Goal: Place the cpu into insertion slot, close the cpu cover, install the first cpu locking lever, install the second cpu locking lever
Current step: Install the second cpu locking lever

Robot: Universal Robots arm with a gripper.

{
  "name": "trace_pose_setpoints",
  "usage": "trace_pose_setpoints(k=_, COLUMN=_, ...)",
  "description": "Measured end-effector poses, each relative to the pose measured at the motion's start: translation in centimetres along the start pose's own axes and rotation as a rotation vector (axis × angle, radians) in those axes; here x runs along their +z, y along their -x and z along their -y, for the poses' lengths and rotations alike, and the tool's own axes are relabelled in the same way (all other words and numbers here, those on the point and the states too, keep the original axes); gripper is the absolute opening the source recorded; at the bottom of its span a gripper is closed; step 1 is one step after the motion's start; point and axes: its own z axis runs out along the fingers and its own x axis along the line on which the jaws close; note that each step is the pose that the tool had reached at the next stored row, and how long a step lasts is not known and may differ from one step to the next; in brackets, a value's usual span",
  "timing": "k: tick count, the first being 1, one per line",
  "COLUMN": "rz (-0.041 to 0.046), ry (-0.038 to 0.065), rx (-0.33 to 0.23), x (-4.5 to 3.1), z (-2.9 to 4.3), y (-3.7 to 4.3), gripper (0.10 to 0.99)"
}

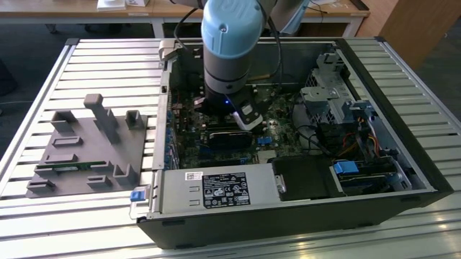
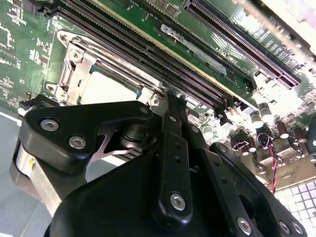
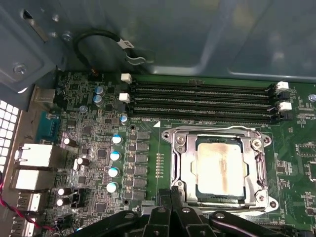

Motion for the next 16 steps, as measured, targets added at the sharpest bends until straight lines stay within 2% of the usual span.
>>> trace_pose_setpoints(k=9, rz=0.0006, ry=0.022, rx=0.0, x=0.41, z=0.12, y=-0.21, gripper=0.118)
trace_pose_setpoints(k=12, rz=0.0009, ry=0.023, rx=0.0, x=0.39, z=0.11, y=-0.23, gripper=0.118)
trace_pose_setpoints(k=16, rz=0.0008, ry=0.023, rx=0.0, x=-0.03, z=-0.02, y=-0.23, gripper=0.118)
